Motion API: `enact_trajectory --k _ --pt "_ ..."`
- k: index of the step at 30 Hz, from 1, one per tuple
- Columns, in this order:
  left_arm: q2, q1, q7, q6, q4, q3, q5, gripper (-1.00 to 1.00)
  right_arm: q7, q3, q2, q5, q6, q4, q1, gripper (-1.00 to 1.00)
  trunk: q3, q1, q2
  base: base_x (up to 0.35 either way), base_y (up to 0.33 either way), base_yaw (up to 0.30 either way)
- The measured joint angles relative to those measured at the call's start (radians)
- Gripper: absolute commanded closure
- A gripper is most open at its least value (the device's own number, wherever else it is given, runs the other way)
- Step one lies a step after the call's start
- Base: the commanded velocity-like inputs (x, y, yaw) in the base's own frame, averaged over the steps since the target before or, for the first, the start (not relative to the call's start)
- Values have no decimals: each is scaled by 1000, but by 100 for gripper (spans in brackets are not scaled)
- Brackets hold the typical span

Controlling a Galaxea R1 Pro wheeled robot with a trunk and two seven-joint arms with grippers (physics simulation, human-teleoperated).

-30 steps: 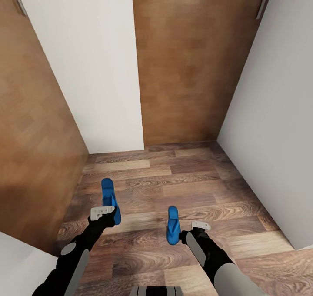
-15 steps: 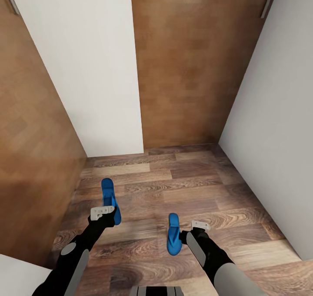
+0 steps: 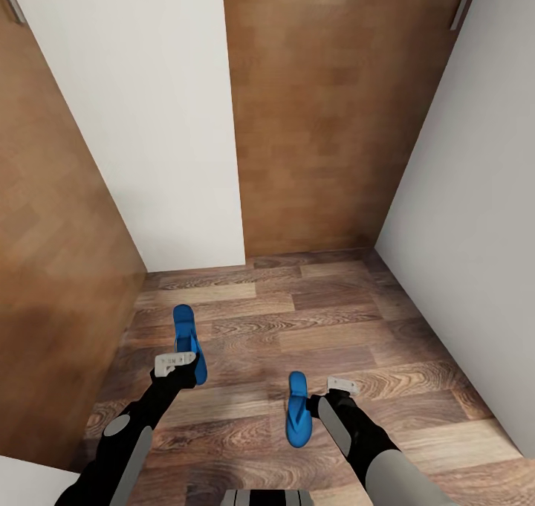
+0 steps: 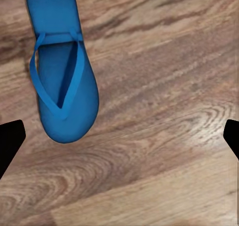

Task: In the bedroom, move the book from the bed onto either nightstand, and place the two sandals side by side next to the bed.

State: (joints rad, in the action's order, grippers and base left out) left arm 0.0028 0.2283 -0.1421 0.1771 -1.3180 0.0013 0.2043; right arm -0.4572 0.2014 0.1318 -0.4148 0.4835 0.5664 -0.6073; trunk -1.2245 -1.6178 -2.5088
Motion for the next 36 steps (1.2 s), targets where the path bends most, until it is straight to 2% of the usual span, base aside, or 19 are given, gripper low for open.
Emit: enact_trajectory --k 20,23,25,28,36 --pt "0 0 0 -1 0 0 0 100 21 11 2 0 7 8 0 -100 0 0 0 0 21 0" --pt "0 0 0 -1 0 0 0 100 76 50 2 0 7 9 0 -100 0 0 0 0 16 0" --pt "0 0 0 -1 0 0 0 100 120 116 2 -1 7 9 0 -100 0 0 0 0 5 0" --pt "0 0 0 -1 0 0 0 100 136 157 2 0 8 9 0 -100 0 0 0 0 2 0" --pt "0 0 0 -1 0 0 0 100 144 178 2 0 8 9 0 -100 0 0 0 5 20 0"
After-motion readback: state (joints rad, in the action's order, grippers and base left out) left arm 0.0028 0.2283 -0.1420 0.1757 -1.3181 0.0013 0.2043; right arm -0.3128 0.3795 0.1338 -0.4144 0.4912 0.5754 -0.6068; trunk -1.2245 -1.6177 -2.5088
